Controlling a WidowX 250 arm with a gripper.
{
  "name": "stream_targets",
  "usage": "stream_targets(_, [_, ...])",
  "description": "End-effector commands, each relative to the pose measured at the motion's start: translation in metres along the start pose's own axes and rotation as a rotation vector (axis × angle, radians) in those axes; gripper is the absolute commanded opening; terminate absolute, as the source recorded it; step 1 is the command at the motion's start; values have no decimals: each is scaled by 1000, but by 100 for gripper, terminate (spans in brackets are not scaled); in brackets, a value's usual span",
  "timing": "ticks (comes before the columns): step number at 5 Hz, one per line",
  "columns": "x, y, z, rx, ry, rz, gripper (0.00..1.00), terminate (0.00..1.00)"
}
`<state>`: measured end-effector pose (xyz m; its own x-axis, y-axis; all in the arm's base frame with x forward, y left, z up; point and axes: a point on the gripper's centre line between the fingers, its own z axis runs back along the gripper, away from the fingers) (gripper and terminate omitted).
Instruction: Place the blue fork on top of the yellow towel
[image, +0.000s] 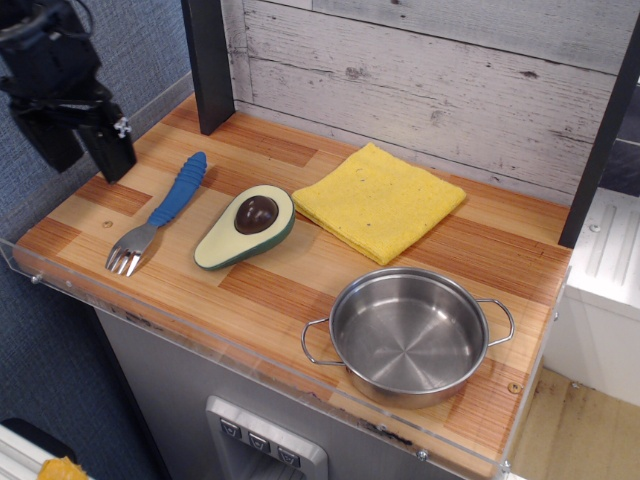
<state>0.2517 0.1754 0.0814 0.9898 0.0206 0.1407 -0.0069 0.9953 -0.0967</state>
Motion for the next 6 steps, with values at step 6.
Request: stream_targets(6, [-15,-13,-42,203,114,8,100,0])
